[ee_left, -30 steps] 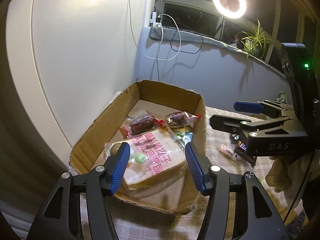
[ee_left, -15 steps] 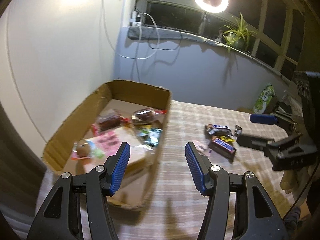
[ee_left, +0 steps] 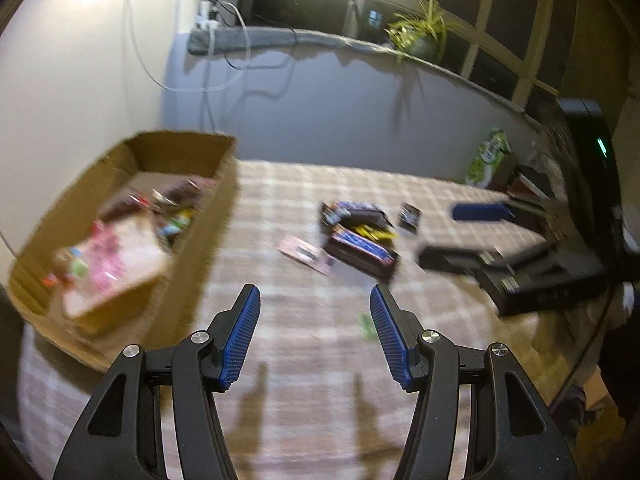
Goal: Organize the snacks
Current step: 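Move both open grippers back over the remaining snacks, then grasp the light green candy with the left gripper while the right gripper grasps the Snickers bar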
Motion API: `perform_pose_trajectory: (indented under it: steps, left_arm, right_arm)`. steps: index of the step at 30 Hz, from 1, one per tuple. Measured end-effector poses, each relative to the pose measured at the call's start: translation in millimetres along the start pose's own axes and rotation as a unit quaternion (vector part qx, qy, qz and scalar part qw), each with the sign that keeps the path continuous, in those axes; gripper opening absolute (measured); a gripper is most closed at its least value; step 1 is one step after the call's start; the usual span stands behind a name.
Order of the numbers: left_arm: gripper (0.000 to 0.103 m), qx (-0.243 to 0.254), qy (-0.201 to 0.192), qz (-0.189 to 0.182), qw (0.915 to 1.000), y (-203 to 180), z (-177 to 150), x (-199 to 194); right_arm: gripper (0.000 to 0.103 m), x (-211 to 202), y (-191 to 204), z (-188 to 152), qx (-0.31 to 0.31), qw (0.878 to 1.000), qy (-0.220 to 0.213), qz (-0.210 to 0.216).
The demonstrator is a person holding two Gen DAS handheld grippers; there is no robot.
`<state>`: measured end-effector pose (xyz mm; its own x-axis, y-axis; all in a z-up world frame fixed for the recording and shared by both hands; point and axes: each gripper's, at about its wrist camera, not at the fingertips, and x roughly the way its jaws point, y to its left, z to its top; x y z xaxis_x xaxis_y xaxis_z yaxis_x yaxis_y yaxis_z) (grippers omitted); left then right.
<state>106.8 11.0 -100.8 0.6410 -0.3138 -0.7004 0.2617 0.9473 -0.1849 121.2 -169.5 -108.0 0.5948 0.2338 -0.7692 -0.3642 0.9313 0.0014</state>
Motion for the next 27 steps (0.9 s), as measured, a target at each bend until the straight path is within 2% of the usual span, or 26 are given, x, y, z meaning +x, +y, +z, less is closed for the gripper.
perform_pose_trajectory:
  steps: [4, 5, 7, 9, 13, 20, 27]
  left_arm:
    - [0.057, 0.022, 0.024, -0.02, 0.9993, -25.9, -13.4, 13.7]
    - [0.057, 0.03, 0.029, -0.02, 0.9989, -32.0, -15.8, 18.2]
    - [0.057, 0.039, 0.038, -0.021, 0.9983, -39.5, -18.5, 25.7]
    - [0.057, 0.044, 0.042, -0.021, 0.998, -43.4, -19.0, 30.8]
    - [0.057, 0.053, 0.047, -0.013, 0.9974, -49.3, -18.5, 40.9]
    - [0.056, 0.074, 0.06, -0.001, 0.9954, -57.2, -21.9, 56.2]
    - [0.05, 0.081, 0.069, 0.011, 0.9942, -60.3, -23.7, 63.9]
  right_arm:
    - [0.071, 12.9, -6.1, 7.9, 0.001, 0.999, 0.013, 0.034]
    - [0.069, 17.9, -7.5, 10.9, 0.0, 0.999, 0.017, 0.044]
    - [0.059, 26.4, -7.6, 14.8, -0.005, 0.998, 0.024, 0.053]
    - [0.054, 36.9, -6.7, 18.2, -0.013, 0.998, 0.032, 0.059]
    - [0.047, 52.4, -5.0, 19.3, -0.02, 0.996, 0.044, 0.074]
    - [0.047, 70.3, -6.0, 20.2, -0.022, 0.995, 0.056, 0.086]
    - [0.046, 84.7, 1.8, 20.9, -0.039, 0.994, 0.067, 0.074]
